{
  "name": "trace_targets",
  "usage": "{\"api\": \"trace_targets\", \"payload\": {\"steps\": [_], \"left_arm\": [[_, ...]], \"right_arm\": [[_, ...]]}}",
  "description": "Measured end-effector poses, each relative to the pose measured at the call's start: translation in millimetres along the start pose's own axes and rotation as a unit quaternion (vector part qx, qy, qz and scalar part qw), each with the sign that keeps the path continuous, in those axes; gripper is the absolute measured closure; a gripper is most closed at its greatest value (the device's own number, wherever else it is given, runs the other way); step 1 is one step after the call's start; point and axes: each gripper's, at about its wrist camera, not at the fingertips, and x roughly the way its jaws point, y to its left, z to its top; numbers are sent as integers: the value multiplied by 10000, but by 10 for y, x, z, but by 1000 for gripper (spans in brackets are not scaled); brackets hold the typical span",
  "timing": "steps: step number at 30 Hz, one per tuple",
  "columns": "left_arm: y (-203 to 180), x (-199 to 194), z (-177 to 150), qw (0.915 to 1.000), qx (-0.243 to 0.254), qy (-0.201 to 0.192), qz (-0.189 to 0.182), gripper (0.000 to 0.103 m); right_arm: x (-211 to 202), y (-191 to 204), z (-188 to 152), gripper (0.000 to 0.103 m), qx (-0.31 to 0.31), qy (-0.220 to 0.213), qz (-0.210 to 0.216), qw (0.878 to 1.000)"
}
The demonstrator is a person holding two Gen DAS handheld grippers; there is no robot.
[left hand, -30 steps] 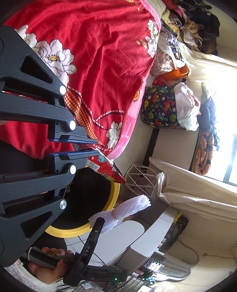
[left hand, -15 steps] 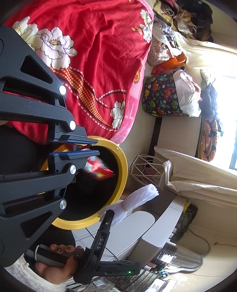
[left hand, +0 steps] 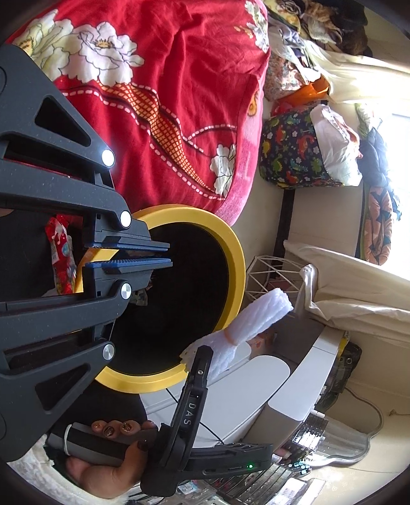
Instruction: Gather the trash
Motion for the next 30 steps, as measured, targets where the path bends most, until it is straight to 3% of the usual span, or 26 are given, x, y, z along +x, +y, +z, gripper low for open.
{"api": "trace_targets", "payload": {"steps": [4, 9, 11, 21, 30], "left_arm": [[4, 45, -37, 10000, -4, 90, 20, 101], [52, 57, -87, 9998, -91, 166, -24, 100], [66, 46, -107, 9998, -83, 172, -42, 91], [104, -46, -163, 9998, -5, 154, -106, 64], [193, -136, -238, 9997, -14, 172, -180, 58]], "right_arm": [[36, 2, -28, 65, -12, 130, -8, 9999], [65, 31, -81, 49, -39, 260, -50, 9996], [59, 44, -95, 48, -51, 272, -44, 9996], [-160, 103, -127, 33, -182, -37, 90, 9998], [-360, 159, -165, 30, -342, -247, 116, 9990]]}}
